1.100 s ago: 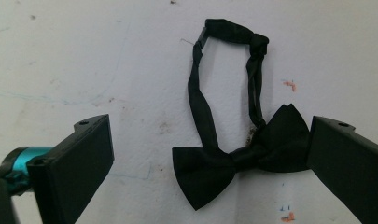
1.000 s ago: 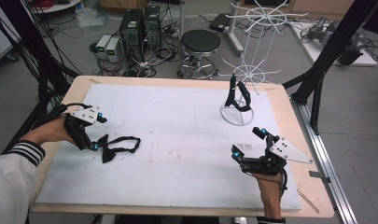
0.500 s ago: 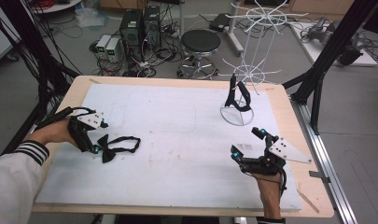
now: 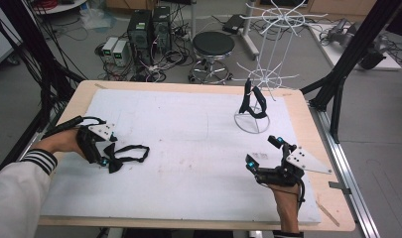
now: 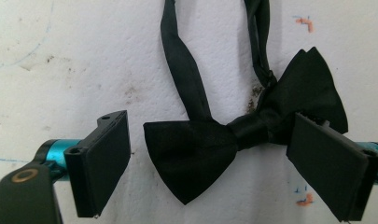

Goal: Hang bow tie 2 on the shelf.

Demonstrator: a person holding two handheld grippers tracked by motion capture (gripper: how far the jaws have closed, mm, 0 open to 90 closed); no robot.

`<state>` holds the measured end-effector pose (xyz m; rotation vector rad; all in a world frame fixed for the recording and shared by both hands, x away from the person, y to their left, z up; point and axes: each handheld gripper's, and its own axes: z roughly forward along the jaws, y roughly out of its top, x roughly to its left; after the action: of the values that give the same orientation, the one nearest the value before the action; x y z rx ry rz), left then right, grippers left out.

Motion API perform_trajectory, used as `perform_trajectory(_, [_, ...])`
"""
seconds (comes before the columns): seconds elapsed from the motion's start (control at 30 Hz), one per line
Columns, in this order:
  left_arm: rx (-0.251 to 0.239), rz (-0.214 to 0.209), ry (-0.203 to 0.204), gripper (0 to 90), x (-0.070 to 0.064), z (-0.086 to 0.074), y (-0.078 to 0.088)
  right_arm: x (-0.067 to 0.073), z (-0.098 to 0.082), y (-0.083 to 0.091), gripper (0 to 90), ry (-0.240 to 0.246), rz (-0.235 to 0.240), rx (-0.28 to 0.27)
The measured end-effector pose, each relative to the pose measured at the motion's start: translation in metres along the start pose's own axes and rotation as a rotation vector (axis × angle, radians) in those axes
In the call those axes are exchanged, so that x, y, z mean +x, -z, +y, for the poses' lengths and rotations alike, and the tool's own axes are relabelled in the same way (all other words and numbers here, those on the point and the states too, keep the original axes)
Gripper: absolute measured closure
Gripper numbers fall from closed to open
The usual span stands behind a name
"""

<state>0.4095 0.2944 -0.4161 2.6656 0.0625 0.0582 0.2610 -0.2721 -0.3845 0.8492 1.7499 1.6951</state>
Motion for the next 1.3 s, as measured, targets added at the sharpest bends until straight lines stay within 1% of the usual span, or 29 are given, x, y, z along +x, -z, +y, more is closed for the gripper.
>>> perform_trajectory(0.03, [-0.003,-0.004,-0.001,16.2,-0.001,0.0,0.0,0.0,0.0,0.0,0.7,0.0,-0.002,0.002])
perform_trajectory(0.1, [0.003,-0.008,-0.01,19.0,-0.001,0.0,0.0,0.0,0.0,0.0,0.7,-0.001,0.0,0.0])
perform_trajectory(0.17, [0.011,-0.017,-0.01,21.8,-0.001,-0.001,0.001,0.0,0.0,0.0,0.7,-0.004,-0.001,0.001])
perform_trajectory(0.2, [0.012,-0.014,-0.015,23.3,-0.001,-0.001,0.001,0.0,0.0,0.0,0.7,-0.004,-0.002,0.0])
perform_trajectory(0.37, [0.021,-0.008,-0.007,26.9,-0.003,-0.004,0.003,0.0,0.0,0.0,0.7,-0.007,-0.003,0.001])
perform_trajectory(0.43, [0.024,-0.006,-0.012,28.7,-0.002,-0.005,0.004,0.0,0.0,0.0,0.7,-0.007,-0.002,0.001])
perform_trajectory(0.5, [0.021,-0.004,-0.006,31.3,-0.003,-0.006,0.006,0.0,0.0,0.0,0.7,-0.006,-0.004,0.002])
perform_trajectory(0.6, [0.017,0.005,-0.014,35.7,-0.004,-0.007,0.007,0.0,-0.001,0.0,0.7,-0.008,-0.002,0.001])
perform_trajectory(0.63, [0.022,0.006,-0.016,37.0,-0.003,-0.008,0.008,0.0,-0.001,0.0,0.7,-0.007,-0.002,0.0])
perform_trajectory(0.7, [0.029,0.006,-0.007,39.9,-0.004,-0.009,0.008,0.0,-0.001,0.0,0.7,-0.006,-0.004,-0.001])
perform_trajectory(0.73, [0.034,0.011,-0.012,41.9,-0.004,-0.01,0.008,0.0,-0.001,-0.001,0.7,-0.005,-0.005,-0.001])
perform_trajectory(0.77, [0.045,0.009,-0.014,49.5,-0.004,-0.01,0.008,0.0,-0.001,-0.001,0.7,-0.007,-0.003,0.0])
perform_trajectory(0.8, [0.036,0.009,-0.006,54.8,-0.005,-0.011,0.008,0.0,-0.001,-0.001,0.7,-0.001,-0.001,-0.001])
perform_trajectory(0.9, [0.029,0.012,0.011,55.2,-0.005,-0.012,0.008,0.0,-0.001,-0.001,0.7,-0.011,-0.005,0.001])
perform_trajectory(0.93, [0.032,0.005,0.012,55.8,-0.005,-0.012,0.008,0.0,-0.001,-0.001,0.7,-0.013,-0.006,0.002])
perform_trajectory(0.97, [0.03,-0.002,0.011,58.3,-0.006,-0.012,0.008,0.0,-0.001,-0.001,0.7,-0.005,-0.008,-0.005])
perform_trajectory(1.0, [0.028,0.001,0.01,60.6,-0.006,-0.013,0.008,0.0,-0.002,-0.001,0.7,-0.008,-0.007,-0.003])
perform_trajectory(1.07, [0.027,-0.009,0.017,62.7,-0.006,-0.013,0.009,0.0,-0.002,-0.001,0.7,-0.012,-0.005,-0.001])
perform_trajectory(1.13, [0.022,-0.01,0.024,65.1,-0.007,-0.014,0.009,0.0,-0.002,-0.002,0.7,-0.006,-0.002,-0.003])
perform_trajectory(1.17, [0.021,-0.017,0.025,67.7,-0.007,-0.014,0.009,0.0,-0.002,-0.002,0.7,-0.004,-0.005,-0.003])
perform_trajectory(1.23, [0.008,-0.028,0.049,74.2,-0.008,-0.015,0.01,0.001,-0.002,-0.002,0.7,-0.006,-0.005,-0.003])
perform_trajectory(1.27, [0.014,-0.021,0.053,75.3,-0.009,-0.016,0.011,0.0,-0.002,-0.002,0.7,-0.004,-0.004,-0.003])
perform_trajectory(1.3, [0.006,-0.017,0.064,76.7,-0.009,-0.016,0.012,0.0,-0.002,-0.002,0.7,-0.004,-0.004,-0.003])
